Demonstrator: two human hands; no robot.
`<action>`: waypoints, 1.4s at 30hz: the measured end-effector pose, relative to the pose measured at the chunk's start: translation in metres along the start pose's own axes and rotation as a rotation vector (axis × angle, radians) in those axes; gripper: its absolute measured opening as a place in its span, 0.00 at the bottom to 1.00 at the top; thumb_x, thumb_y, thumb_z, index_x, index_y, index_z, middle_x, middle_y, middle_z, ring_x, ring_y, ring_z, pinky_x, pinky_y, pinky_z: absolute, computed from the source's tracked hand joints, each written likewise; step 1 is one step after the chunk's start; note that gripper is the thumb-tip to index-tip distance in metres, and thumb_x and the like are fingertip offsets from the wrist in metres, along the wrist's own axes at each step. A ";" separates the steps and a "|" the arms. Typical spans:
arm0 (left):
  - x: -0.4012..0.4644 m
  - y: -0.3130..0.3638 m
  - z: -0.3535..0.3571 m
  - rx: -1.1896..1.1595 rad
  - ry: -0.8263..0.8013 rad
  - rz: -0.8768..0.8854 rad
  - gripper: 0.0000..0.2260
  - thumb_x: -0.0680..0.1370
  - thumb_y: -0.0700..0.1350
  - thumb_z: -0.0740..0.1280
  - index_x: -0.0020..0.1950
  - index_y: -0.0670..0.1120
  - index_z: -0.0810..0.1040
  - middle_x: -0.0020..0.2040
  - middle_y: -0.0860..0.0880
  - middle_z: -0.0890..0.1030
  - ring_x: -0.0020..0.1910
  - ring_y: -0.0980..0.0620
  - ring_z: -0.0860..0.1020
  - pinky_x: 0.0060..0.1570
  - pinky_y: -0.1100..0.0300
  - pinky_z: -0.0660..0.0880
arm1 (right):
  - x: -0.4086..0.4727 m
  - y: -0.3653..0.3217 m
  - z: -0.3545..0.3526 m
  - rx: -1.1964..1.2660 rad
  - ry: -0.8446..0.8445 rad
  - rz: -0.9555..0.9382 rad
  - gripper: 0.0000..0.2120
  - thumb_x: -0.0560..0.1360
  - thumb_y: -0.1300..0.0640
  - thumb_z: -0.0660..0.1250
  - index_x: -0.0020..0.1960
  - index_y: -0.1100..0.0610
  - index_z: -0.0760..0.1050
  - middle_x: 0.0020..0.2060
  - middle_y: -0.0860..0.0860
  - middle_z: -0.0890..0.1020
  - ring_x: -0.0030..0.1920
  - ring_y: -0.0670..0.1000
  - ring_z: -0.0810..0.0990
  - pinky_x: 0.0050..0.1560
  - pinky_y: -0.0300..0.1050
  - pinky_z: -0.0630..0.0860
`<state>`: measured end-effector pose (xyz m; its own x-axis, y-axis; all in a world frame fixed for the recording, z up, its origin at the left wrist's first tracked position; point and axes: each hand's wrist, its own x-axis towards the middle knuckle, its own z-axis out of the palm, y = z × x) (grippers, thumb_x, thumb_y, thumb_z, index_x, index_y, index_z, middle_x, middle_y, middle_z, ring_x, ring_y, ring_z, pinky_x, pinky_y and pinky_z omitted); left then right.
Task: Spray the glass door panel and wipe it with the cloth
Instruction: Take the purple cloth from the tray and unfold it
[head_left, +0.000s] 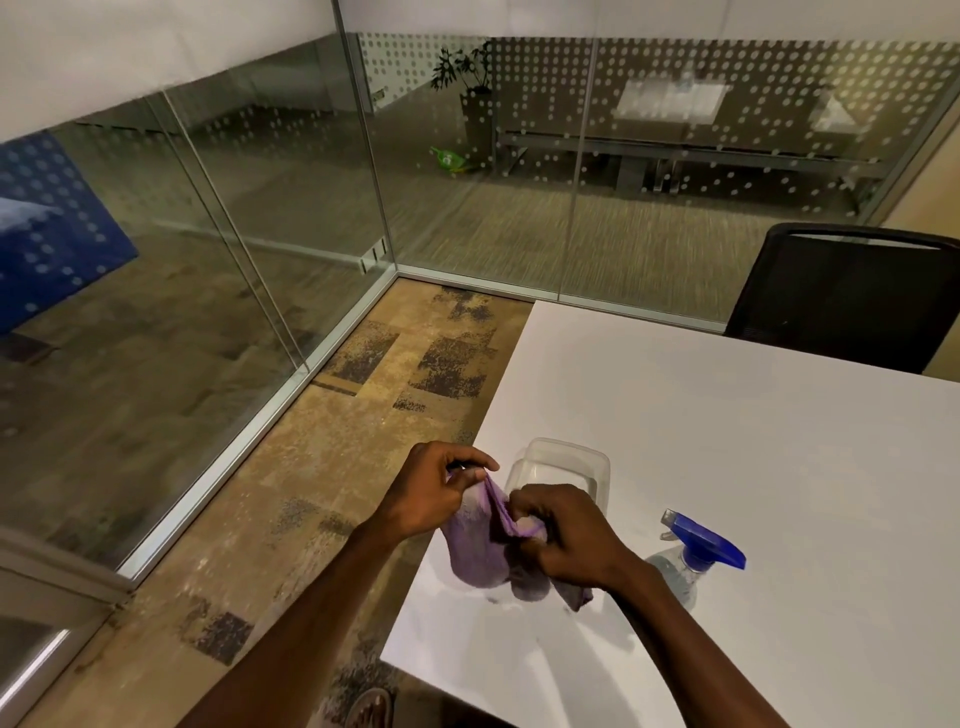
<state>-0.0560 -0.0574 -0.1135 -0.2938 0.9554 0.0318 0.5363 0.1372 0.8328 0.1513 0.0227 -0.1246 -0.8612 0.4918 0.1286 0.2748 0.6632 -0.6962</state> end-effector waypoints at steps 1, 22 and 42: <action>0.000 0.000 0.000 0.000 0.005 0.000 0.10 0.78 0.37 0.71 0.51 0.50 0.88 0.50 0.55 0.88 0.52 0.59 0.84 0.56 0.60 0.81 | -0.001 0.000 0.000 0.021 -0.008 0.012 0.13 0.63 0.56 0.70 0.45 0.47 0.71 0.33 0.48 0.76 0.35 0.54 0.73 0.37 0.54 0.74; -0.050 -0.021 -0.046 0.031 0.147 -0.052 0.12 0.77 0.35 0.71 0.53 0.50 0.87 0.45 0.70 0.85 0.51 0.63 0.84 0.53 0.70 0.78 | 0.003 0.001 0.045 -0.131 0.391 0.154 0.06 0.76 0.56 0.74 0.50 0.47 0.84 0.40 0.46 0.81 0.40 0.49 0.81 0.38 0.40 0.72; -0.105 -0.058 -0.161 0.102 0.249 -0.094 0.13 0.78 0.32 0.68 0.54 0.47 0.87 0.47 0.71 0.84 0.53 0.67 0.82 0.53 0.76 0.73 | 0.085 -0.047 0.086 0.356 -0.257 0.069 0.10 0.68 0.49 0.82 0.46 0.49 0.85 0.63 0.44 0.81 0.59 0.35 0.80 0.58 0.38 0.77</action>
<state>-0.1834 -0.2078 -0.0763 -0.5240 0.8455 0.1024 0.5708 0.2594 0.7790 0.0283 -0.0154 -0.1418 -0.9368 0.3417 -0.0750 0.2094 0.3761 -0.9026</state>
